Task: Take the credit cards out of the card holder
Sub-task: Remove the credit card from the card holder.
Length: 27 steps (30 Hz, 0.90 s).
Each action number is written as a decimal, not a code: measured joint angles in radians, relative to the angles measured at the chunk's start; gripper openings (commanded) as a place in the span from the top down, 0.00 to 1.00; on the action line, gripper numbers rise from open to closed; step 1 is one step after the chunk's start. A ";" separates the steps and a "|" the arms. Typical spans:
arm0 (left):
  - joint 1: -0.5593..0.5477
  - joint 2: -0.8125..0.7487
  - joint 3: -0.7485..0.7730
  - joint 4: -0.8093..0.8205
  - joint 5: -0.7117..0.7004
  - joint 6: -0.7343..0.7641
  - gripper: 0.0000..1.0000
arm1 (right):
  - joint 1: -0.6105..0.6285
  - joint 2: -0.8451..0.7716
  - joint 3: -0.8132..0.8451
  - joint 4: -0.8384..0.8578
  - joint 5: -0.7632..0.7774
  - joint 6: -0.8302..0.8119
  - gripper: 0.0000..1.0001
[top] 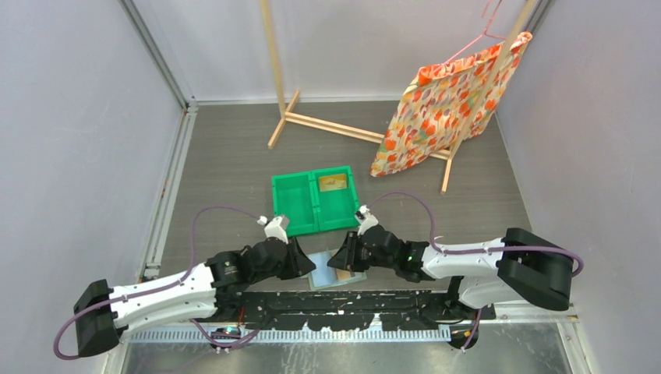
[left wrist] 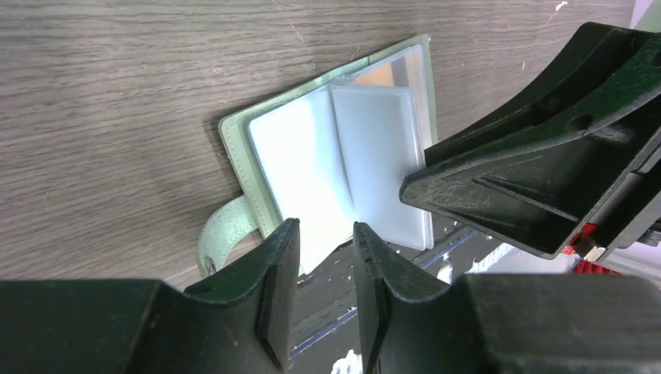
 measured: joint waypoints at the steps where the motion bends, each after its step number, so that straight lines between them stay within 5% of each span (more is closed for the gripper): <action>1: 0.000 -0.006 -0.005 -0.004 0.000 -0.003 0.63 | 0.000 0.001 0.001 0.000 0.000 0.000 0.68; 15: 0.002 -0.052 -0.007 -0.009 -0.011 -0.017 0.51 | 0.001 0.019 0.016 -0.005 -0.003 -0.005 0.49; 27: 0.005 -0.229 0.013 -0.077 -0.076 -0.014 0.50 | 0.001 0.033 0.023 -0.009 -0.014 -0.016 0.46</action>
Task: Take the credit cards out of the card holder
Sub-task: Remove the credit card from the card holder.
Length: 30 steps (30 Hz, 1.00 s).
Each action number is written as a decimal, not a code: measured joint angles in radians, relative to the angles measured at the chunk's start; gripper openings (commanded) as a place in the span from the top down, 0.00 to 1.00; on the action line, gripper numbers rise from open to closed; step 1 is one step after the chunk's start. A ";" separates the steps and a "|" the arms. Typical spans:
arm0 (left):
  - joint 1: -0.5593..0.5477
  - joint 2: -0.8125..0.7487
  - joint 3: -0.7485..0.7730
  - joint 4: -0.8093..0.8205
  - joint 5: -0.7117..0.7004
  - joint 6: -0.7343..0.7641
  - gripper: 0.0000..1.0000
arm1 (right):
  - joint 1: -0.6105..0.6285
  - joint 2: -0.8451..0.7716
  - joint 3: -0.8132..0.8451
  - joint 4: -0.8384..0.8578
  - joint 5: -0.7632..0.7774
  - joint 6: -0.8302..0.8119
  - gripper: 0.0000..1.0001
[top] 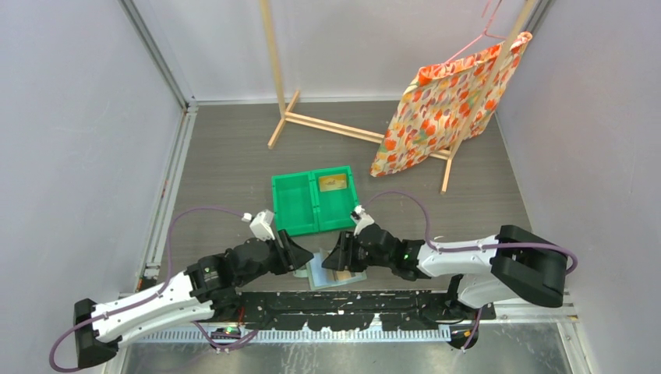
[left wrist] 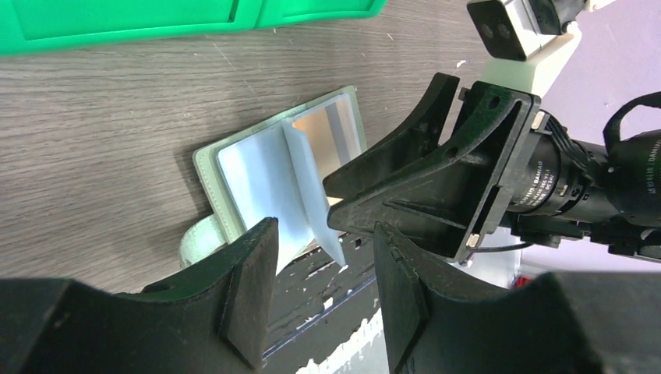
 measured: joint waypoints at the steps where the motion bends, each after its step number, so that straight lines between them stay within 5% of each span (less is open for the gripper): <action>1: 0.000 -0.002 0.000 -0.005 -0.002 0.000 0.50 | 0.000 0.008 0.007 -0.001 -0.012 -0.005 0.45; 6: 0.000 0.004 0.000 -0.022 -0.008 -0.003 0.47 | 0.001 0.033 0.050 0.000 -0.072 -0.035 0.43; 9: 0.000 0.016 0.000 -0.044 -0.011 -0.014 0.36 | 0.002 0.027 0.061 -0.001 -0.089 -0.057 0.44; 11: 0.000 0.014 -0.002 -0.057 -0.013 -0.033 0.30 | 0.002 0.009 0.061 -0.019 -0.085 -0.068 0.55; 13: 0.000 0.006 -0.013 -0.057 -0.013 -0.048 0.27 | 0.002 -0.017 0.060 -0.043 -0.065 -0.077 0.82; 15: 0.003 0.000 -0.035 -0.057 -0.008 -0.063 0.27 | -0.003 -0.055 0.053 -0.069 -0.034 -0.078 0.92; 30: 0.006 0.104 -0.171 0.108 0.055 -0.157 0.32 | -0.093 -0.012 0.022 -0.135 -0.004 -0.078 0.89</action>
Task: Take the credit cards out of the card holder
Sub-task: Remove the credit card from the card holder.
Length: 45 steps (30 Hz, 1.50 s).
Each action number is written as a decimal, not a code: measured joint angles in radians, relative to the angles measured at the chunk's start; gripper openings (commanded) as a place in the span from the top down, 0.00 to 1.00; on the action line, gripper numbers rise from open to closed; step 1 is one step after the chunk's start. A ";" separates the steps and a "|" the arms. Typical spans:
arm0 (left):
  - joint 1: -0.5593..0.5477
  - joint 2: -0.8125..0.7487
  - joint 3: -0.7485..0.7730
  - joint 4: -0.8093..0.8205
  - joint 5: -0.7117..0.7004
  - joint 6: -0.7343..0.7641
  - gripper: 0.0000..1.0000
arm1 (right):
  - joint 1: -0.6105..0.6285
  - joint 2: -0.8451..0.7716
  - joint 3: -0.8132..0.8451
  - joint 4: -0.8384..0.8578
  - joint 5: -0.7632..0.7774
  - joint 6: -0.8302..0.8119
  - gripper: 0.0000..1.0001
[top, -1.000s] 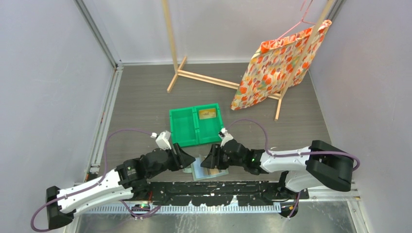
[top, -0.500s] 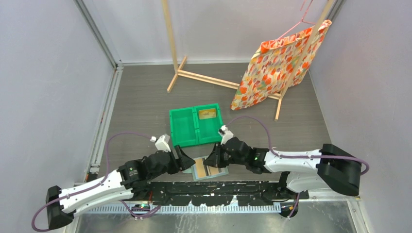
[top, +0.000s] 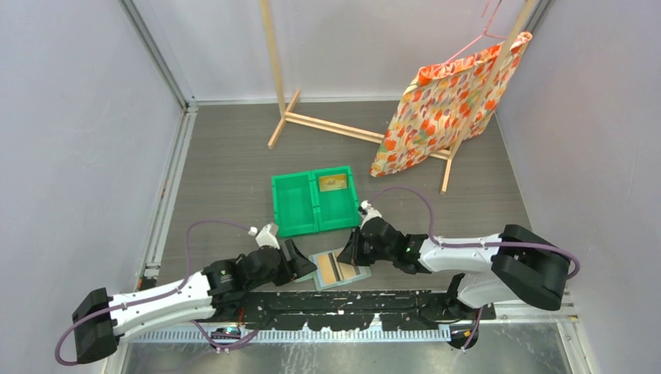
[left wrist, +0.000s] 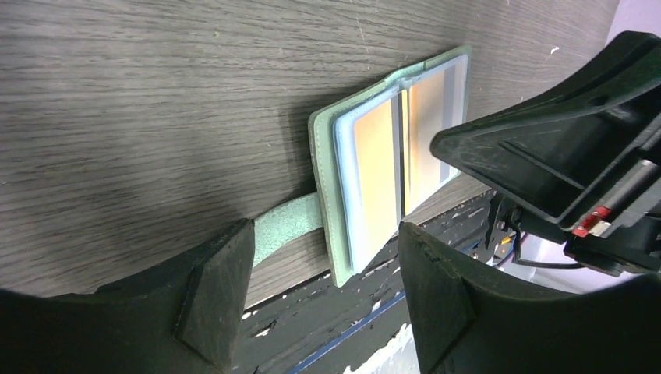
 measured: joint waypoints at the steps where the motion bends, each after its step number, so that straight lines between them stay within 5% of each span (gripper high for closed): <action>1: 0.000 0.013 -0.001 0.015 0.003 -0.002 0.33 | 0.000 0.013 -0.002 0.005 -0.003 0.000 0.88; 23: 0.000 0.170 0.130 0.014 -0.070 0.163 0.31 | -0.003 0.129 -0.040 0.154 -0.048 0.042 0.89; 33: 0.011 0.376 0.130 0.197 0.005 0.179 0.31 | -0.003 0.130 -0.051 0.176 -0.048 0.048 0.89; 45: 0.033 0.428 0.087 0.381 0.058 0.148 0.32 | -0.008 0.129 -0.060 0.188 -0.054 0.050 0.89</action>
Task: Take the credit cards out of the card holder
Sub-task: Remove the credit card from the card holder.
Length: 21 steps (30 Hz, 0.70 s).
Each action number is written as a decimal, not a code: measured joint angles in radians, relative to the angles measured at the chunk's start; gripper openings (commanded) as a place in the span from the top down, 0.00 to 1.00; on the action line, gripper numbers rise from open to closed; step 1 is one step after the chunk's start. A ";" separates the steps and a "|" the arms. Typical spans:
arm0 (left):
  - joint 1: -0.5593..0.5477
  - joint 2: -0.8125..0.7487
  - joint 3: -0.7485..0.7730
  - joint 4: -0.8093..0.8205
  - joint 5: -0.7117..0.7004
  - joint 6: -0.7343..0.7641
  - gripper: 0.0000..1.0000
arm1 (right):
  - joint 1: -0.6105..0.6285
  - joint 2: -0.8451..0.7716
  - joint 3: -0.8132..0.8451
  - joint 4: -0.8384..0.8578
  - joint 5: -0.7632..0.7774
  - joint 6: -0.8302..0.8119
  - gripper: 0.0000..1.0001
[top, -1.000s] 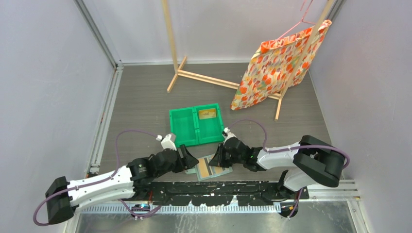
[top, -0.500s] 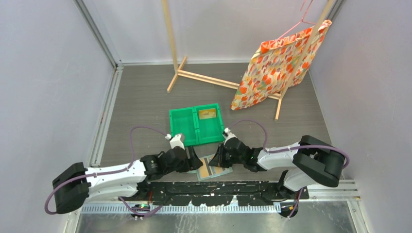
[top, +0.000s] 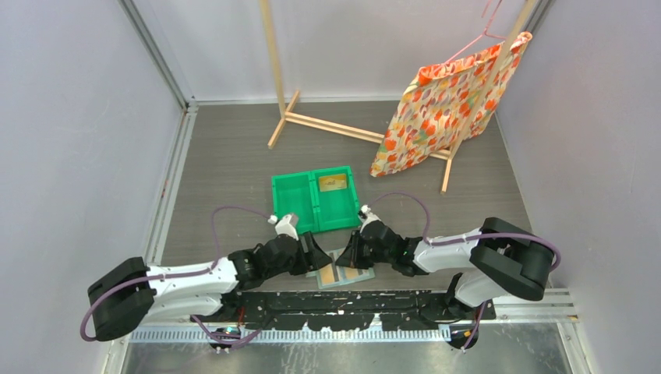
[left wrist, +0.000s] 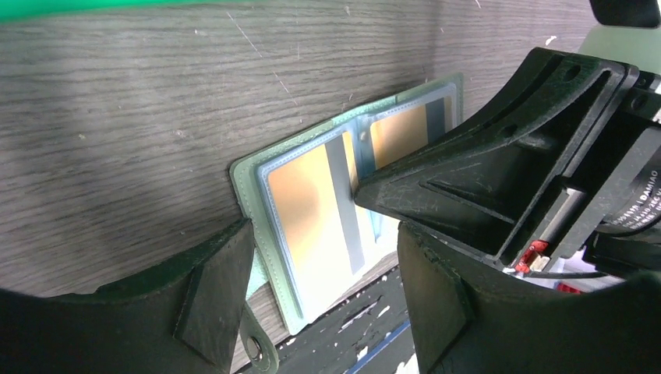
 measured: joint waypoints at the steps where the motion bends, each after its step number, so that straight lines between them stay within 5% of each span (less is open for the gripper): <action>1: 0.000 -0.012 -0.010 0.007 0.000 -0.004 0.33 | 0.000 -0.001 0.000 0.000 0.000 0.000 0.88; 11: 0.002 -0.240 -0.041 -0.009 0.012 -0.047 0.33 | 0.000 -0.135 -0.005 -0.112 0.016 -0.010 0.70; 17: 0.002 -0.364 -0.039 -0.153 -0.014 -0.050 0.30 | 0.000 -0.230 -0.003 -0.183 0.030 -0.026 0.51; 21: 0.002 -0.410 -0.040 -0.256 -0.044 -0.064 0.29 | -0.005 -0.223 -0.004 -0.180 0.024 -0.017 0.49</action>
